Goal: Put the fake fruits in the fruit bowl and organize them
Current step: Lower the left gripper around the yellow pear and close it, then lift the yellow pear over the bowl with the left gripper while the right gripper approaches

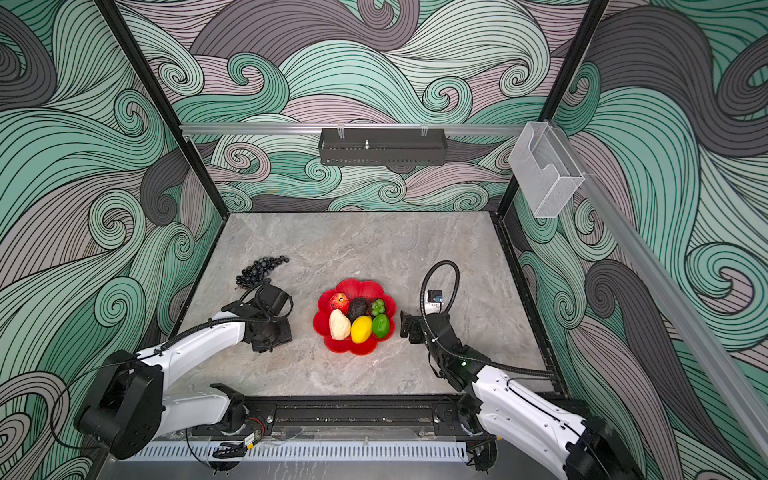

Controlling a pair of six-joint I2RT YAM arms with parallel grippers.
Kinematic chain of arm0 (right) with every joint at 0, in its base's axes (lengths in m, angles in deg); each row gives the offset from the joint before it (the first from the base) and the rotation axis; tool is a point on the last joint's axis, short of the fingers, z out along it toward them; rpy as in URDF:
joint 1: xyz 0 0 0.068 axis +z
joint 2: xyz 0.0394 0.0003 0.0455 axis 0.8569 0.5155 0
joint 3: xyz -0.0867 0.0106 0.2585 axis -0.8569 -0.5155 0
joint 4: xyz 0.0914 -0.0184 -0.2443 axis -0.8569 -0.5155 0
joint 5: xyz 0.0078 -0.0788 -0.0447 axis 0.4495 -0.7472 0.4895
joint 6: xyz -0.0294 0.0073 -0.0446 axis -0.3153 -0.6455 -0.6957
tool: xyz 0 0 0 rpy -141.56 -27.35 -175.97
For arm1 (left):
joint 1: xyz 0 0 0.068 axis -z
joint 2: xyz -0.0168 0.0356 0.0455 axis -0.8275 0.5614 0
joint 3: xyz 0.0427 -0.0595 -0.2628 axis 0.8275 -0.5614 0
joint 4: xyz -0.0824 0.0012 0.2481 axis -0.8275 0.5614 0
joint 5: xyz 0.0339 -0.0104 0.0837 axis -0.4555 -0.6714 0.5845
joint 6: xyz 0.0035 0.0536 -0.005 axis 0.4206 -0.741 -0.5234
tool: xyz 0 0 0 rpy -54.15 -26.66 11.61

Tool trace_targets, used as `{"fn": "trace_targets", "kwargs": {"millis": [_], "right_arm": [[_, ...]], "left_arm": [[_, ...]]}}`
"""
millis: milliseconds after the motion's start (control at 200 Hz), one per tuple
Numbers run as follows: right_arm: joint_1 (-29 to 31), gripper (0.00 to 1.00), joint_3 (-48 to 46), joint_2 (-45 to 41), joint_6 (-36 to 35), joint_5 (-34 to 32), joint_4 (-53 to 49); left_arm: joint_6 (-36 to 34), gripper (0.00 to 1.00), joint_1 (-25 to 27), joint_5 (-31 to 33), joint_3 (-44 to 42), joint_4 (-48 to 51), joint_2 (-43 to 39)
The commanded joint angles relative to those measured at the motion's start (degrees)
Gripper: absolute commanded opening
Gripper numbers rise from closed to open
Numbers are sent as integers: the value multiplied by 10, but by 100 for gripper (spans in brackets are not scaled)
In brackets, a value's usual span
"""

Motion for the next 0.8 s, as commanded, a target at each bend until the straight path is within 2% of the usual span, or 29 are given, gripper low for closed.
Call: {"fn": "trace_targets", "kwargs": {"millis": [0, 155, 350, 580, 796], "right_arm": [[-2, 93, 12, 9, -4, 5, 9], [-2, 94, 30, 8, -6, 19, -11], [-2, 94, 66, -7, 3, 48, -43], [-3, 93, 149, 12, 17, 107, -108], [-2, 85, 206, 44, 39, 174, -120]], "left_arm": [[-18, 51, 20, 30, 31, 10, -45], [-62, 51, 69, 99, 74, 7, -94], [-158, 51, 155, 149, 117, -92, -110], [-279, 51, 207, 126, 78, -254, -113], [-359, 50, 230, 62, 25, -353, -117]]}}
